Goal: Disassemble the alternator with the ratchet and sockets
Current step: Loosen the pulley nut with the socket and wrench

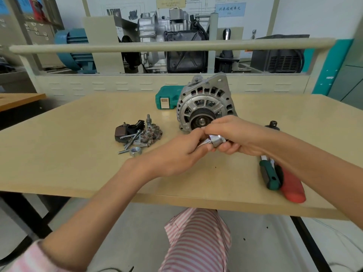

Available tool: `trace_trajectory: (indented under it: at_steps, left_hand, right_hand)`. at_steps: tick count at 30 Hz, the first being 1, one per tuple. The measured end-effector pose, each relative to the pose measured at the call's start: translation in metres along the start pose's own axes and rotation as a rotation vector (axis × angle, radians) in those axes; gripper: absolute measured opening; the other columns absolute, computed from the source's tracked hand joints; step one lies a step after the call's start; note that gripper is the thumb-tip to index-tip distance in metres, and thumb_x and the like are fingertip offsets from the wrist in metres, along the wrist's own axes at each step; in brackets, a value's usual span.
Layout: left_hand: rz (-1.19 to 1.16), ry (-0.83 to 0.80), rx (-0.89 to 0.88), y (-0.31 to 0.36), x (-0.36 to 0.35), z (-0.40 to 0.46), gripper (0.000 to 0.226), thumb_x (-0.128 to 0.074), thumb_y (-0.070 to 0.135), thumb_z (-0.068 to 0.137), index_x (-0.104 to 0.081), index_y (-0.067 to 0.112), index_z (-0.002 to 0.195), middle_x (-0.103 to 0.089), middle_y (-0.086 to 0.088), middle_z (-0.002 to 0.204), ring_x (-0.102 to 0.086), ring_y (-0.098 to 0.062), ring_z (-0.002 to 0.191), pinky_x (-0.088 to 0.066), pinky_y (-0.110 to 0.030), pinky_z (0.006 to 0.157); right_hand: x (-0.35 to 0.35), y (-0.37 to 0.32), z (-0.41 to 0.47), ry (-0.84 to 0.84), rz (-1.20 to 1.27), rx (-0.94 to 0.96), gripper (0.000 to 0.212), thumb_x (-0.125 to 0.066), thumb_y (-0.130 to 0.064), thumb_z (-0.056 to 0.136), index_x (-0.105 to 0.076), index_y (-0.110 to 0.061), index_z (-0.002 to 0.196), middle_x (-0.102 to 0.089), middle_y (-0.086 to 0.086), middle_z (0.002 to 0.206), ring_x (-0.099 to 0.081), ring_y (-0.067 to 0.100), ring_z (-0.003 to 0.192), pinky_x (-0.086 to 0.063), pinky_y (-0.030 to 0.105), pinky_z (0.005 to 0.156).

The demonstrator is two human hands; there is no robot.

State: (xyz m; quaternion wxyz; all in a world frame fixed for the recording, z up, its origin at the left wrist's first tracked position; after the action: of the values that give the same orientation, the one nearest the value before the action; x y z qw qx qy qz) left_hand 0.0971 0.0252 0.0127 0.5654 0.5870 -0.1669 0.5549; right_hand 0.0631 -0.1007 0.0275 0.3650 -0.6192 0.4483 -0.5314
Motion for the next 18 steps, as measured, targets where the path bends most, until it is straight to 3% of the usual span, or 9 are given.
trace_trajectory:
  at_steps: [2,9,12,15,18]
  left_hand:
    - [0.067,-0.001,-0.061,0.003,0.001,-0.001,0.027,-0.042,0.025,0.100,-0.044,0.012,0.123,-0.042,0.023,0.069,-0.047,0.019,0.062,-0.034,-0.004,0.058]
    - [0.157,-0.009,-0.130,0.000,0.011,-0.002,0.017,-0.045,0.031,0.098,-0.048,0.019,0.109,-0.046,0.013,0.052,-0.048,0.005,0.050,-0.032,-0.011,0.048]
    - [0.153,-0.021,-0.135,-0.003,0.015,-0.002,0.006,-0.045,0.033,0.097,-0.045,0.027,0.098,-0.051,0.033,0.059,-0.048,0.006,0.053,-0.032,-0.012,0.050]
    - [0.107,0.015,-0.121,-0.006,0.018,-0.004,0.024,-0.043,0.044,0.092,-0.049,0.021,0.095,-0.050,0.036,0.059,-0.048,0.006,0.052,-0.033,-0.012,0.050]
    - [0.117,0.039,-0.137,-0.005,0.019,-0.003,0.037,-0.037,0.055,0.084,-0.053,0.022,0.088,-0.051,0.023,0.055,-0.047,0.003,0.051,-0.033,-0.013,0.050]
  right_hand:
    - [0.004,0.002,-0.002,-0.086,0.031,-0.032,0.020,-0.045,-0.014,0.094,-0.051,-0.009,0.075,-0.056,0.001,0.055,-0.031,0.003,0.036,-0.020,0.012,0.028]
    - [0.008,0.005,-0.005,-0.232,0.139,-0.078,0.021,-0.042,-0.019,0.098,-0.051,-0.009,0.082,-0.058,0.004,0.064,-0.035,0.004,0.041,-0.028,0.012,0.030]
    - [0.008,0.002,-0.005,-0.251,0.133,-0.065,0.018,-0.040,-0.018,0.098,-0.048,-0.008,0.085,-0.058,0.004,0.065,-0.033,0.003,0.041,-0.027,0.011,0.030]
    - [0.008,-0.001,-0.006,-0.264,0.115,-0.039,0.018,-0.043,-0.022,0.098,-0.048,-0.010,0.085,-0.059,0.003,0.067,-0.030,0.002,0.039,-0.025,0.010,0.028]
    - [0.008,-0.003,-0.006,-0.245,0.128,-0.014,0.019,-0.046,-0.024,0.096,-0.050,-0.011,0.083,-0.059,0.003,0.067,-0.029,0.001,0.038,-0.024,0.010,0.028]
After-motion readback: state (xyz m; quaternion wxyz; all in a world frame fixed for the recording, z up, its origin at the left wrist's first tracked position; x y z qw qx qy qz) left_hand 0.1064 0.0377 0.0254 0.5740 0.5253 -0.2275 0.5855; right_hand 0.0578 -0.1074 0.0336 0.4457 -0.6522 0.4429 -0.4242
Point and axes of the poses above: each hand's wrist, its own z-axis towards the middle knuckle, its own x-axis out of the back of the hand, y = z × x, the point moved 3 cm from there along z, towards the middle knuckle
